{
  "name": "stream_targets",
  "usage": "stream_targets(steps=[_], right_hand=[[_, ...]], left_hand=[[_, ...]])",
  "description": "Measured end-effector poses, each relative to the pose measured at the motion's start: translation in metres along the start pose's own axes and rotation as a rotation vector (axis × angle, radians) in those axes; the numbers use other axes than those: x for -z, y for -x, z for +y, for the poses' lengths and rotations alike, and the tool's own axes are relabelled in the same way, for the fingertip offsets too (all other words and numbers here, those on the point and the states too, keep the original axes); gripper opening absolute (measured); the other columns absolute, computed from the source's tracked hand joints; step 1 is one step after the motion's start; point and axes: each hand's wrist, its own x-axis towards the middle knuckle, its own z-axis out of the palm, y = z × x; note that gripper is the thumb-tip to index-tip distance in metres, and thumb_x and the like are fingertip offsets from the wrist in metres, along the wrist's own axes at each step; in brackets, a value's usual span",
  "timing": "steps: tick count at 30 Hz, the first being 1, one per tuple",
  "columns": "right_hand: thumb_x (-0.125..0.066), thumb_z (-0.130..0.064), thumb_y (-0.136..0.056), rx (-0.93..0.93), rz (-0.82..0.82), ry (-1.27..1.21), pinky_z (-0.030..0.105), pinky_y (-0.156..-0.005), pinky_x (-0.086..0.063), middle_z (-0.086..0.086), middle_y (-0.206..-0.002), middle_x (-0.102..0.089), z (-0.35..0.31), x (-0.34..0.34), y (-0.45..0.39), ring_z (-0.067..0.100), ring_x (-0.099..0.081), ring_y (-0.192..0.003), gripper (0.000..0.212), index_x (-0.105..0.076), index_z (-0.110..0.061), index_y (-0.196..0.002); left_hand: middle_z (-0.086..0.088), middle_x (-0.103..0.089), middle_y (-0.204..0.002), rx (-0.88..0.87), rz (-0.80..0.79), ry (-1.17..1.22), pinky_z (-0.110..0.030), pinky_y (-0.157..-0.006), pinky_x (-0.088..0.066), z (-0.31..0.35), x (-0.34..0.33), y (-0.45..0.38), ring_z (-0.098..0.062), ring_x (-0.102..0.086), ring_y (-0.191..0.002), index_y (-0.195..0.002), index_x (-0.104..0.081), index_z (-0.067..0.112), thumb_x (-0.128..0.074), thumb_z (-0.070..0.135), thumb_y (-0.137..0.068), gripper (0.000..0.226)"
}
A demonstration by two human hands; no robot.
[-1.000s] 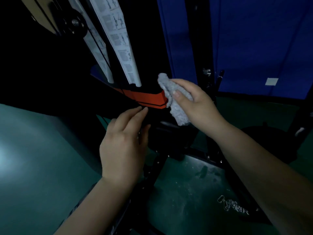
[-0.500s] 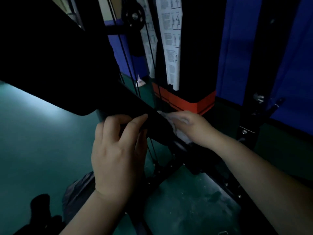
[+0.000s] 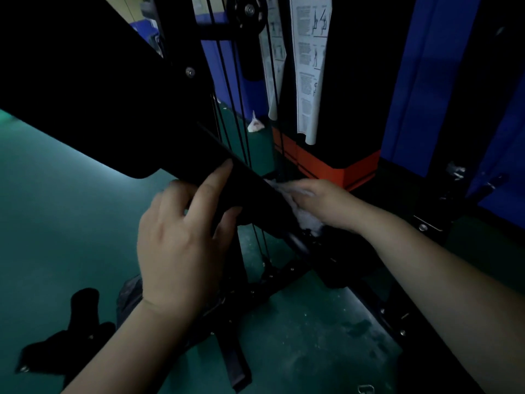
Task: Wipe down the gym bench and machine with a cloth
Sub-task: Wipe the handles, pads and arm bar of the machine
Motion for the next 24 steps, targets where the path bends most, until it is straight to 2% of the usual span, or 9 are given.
stream_targets(steps=[3, 5, 9, 12, 14, 16, 18, 21, 24], right_hand=[[-0.056, -0.043, -0.089, -0.073, 0.012, -0.059, 0.020, -0.086, -0.051, -0.006, -0.111, -0.067, 0.011, 0.014, 0.002, -0.002, -0.064, -0.093, 0.015, -0.063, -0.038, -0.102], [-0.055, -0.030, -0.094, 0.054, 0.122, -0.187, 0.014, -0.082, -0.051, -0.003, -0.114, -0.066, -0.001, 0.010, -0.002, -0.005, -0.064, -0.091, 0.018, -0.061, -0.033, -0.110], [-0.058, -0.032, -0.093, 0.070, 0.095, -0.049, 0.041, -0.088, -0.051, 0.013, -0.103, -0.071, -0.009, -0.007, -0.015, 0.025, -0.067, -0.098, 0.014, -0.069, -0.040, -0.089], [-0.058, -0.042, -0.090, -0.015, 0.111, 0.031, 0.023, -0.068, -0.050, -0.009, -0.075, -0.070, 0.012, 0.018, -0.003, 0.006, -0.065, -0.074, 0.029, -0.072, -0.016, -0.088], [-0.055, -0.028, -0.095, -0.062, 0.185, -0.109, 0.009, -0.075, -0.047, -0.025, -0.080, -0.069, 0.028, 0.036, 0.017, -0.011, -0.062, -0.082, 0.015, -0.069, -0.028, -0.100], [-0.054, -0.023, -0.096, -0.059, 0.228, -0.200, 0.013, -0.085, -0.049, -0.018, -0.099, -0.070, 0.043, 0.045, 0.035, -0.006, -0.063, -0.094, 0.020, -0.066, -0.032, -0.109], [-0.058, -0.020, -0.093, -0.088, 0.102, -0.178, 0.008, -0.072, -0.049, -0.016, -0.095, -0.068, 0.050, 0.040, 0.052, -0.011, -0.063, -0.082, 0.020, -0.067, -0.036, -0.101], [-0.066, -0.019, -0.088, -0.176, -0.197, 0.035, 0.012, -0.081, -0.049, -0.005, -0.103, -0.059, 0.069, 0.019, 0.062, 0.003, -0.062, -0.094, 0.011, -0.071, -0.028, -0.093], [-0.065, -0.018, -0.088, -0.150, -0.118, 0.077, 0.002, -0.083, -0.036, -0.013, -0.103, -0.044, 0.092, -0.001, 0.056, 0.004, -0.051, -0.102, 0.017, -0.065, -0.035, -0.085]], left_hand=[[-0.005, -0.064, -0.080, -0.014, -0.082, 0.033, -0.040, -0.052, -0.048, 0.006, -0.004, 0.000, -0.029, -0.060, -0.064, -0.138, -0.045, 0.027, -0.058, 0.036, -0.088, 0.053], [-0.002, -0.066, -0.073, 0.014, -0.099, 0.047, -0.035, -0.045, -0.048, 0.012, -0.006, -0.002, -0.029, -0.060, -0.055, -0.136, -0.044, 0.029, -0.056, 0.039, -0.087, 0.051], [-0.002, -0.068, -0.068, -0.047, -0.088, 0.026, -0.029, -0.046, -0.045, 0.026, -0.013, -0.002, -0.028, -0.061, -0.053, -0.125, -0.062, 0.023, -0.063, 0.033, -0.085, 0.041], [-0.001, -0.069, -0.081, -0.210, -0.095, 0.019, -0.035, -0.062, -0.045, 0.036, -0.015, 0.002, -0.028, -0.061, -0.074, -0.117, -0.068, 0.019, -0.062, 0.031, -0.091, 0.029], [0.000, -0.069, -0.094, -0.282, -0.096, -0.001, -0.038, -0.076, -0.041, 0.043, -0.016, 0.001, -0.030, -0.057, -0.089, -0.113, -0.070, 0.021, -0.060, 0.033, -0.093, 0.026], [0.000, -0.068, -0.105, -0.314, -0.102, -0.038, -0.043, -0.096, -0.036, 0.047, -0.019, -0.002, -0.031, -0.057, -0.102, -0.111, -0.071, 0.021, -0.060, 0.035, -0.094, 0.024], [-0.001, -0.067, -0.111, -0.318, -0.147, -0.099, -0.051, -0.111, -0.022, 0.049, -0.022, -0.007, -0.033, -0.055, -0.113, -0.110, -0.071, 0.022, -0.060, 0.037, -0.093, 0.026], [0.000, -0.066, -0.115, -0.302, -0.238, -0.182, -0.051, -0.116, -0.005, 0.049, -0.029, -0.011, -0.031, -0.052, -0.120, -0.108, -0.071, 0.022, -0.057, 0.040, -0.093, 0.027], [0.001, -0.067, -0.116, -0.291, -0.288, -0.210, -0.053, -0.116, -0.003, 0.054, -0.035, -0.009, -0.031, -0.051, -0.123, -0.104, -0.073, 0.022, -0.049, 0.037, -0.097, 0.029]])
